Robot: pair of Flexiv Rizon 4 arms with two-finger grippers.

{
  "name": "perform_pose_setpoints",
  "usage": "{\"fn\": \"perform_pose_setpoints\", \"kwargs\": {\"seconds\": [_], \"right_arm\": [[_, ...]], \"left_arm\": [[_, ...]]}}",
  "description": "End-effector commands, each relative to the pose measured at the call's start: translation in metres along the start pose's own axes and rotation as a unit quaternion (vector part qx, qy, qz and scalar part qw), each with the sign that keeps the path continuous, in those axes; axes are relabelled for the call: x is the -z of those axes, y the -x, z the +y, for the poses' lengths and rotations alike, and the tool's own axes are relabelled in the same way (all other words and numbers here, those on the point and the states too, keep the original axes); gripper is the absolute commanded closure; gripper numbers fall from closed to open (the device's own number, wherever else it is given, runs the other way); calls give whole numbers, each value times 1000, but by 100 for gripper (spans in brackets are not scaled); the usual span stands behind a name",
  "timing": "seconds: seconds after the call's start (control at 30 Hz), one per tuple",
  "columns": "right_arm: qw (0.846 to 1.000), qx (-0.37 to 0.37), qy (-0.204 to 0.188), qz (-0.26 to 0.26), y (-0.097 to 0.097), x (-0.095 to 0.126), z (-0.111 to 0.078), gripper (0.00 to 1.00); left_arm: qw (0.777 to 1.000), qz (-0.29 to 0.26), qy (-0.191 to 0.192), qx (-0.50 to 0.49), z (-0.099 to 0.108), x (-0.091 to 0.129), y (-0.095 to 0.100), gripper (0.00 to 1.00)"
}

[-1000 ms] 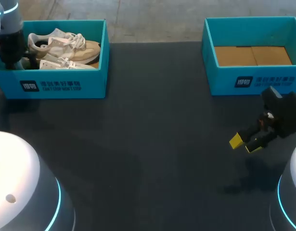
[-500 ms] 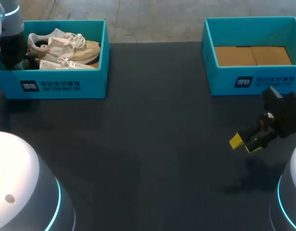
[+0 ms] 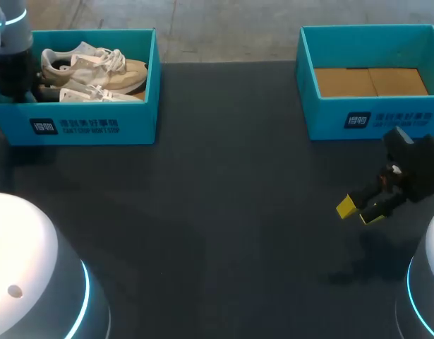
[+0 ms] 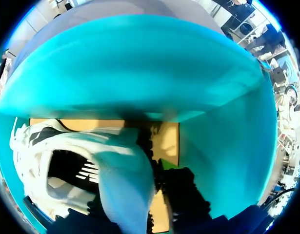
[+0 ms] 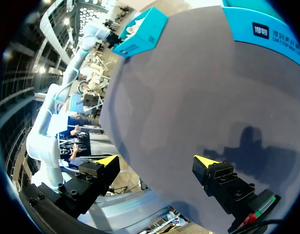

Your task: Take the shoe out of the shoebox, open the shoe tongue, remove and reinsert the insole, then place the shoe into the shoebox

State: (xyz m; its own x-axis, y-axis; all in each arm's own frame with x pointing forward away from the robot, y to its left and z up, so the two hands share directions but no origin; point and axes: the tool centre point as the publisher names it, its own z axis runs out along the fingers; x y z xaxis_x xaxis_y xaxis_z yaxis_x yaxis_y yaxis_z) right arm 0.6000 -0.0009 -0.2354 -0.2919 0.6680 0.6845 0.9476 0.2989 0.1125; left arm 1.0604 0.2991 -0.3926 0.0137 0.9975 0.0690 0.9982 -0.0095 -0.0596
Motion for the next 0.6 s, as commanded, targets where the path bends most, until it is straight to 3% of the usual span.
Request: {"fn": "perform_pose_setpoints", "kwargs": {"seconds": [0.03, 0.6], "right_arm": [[1000, -1, 0, -1, 0, 0, -1, 0], [1000, -1, 0, -1, 0, 0, -1, 0]], "left_arm": [[1000, -1, 3, -4, 0, -2, 8, 100], [1000, 8, 20, -21, -1, 26, 3, 100]]}}
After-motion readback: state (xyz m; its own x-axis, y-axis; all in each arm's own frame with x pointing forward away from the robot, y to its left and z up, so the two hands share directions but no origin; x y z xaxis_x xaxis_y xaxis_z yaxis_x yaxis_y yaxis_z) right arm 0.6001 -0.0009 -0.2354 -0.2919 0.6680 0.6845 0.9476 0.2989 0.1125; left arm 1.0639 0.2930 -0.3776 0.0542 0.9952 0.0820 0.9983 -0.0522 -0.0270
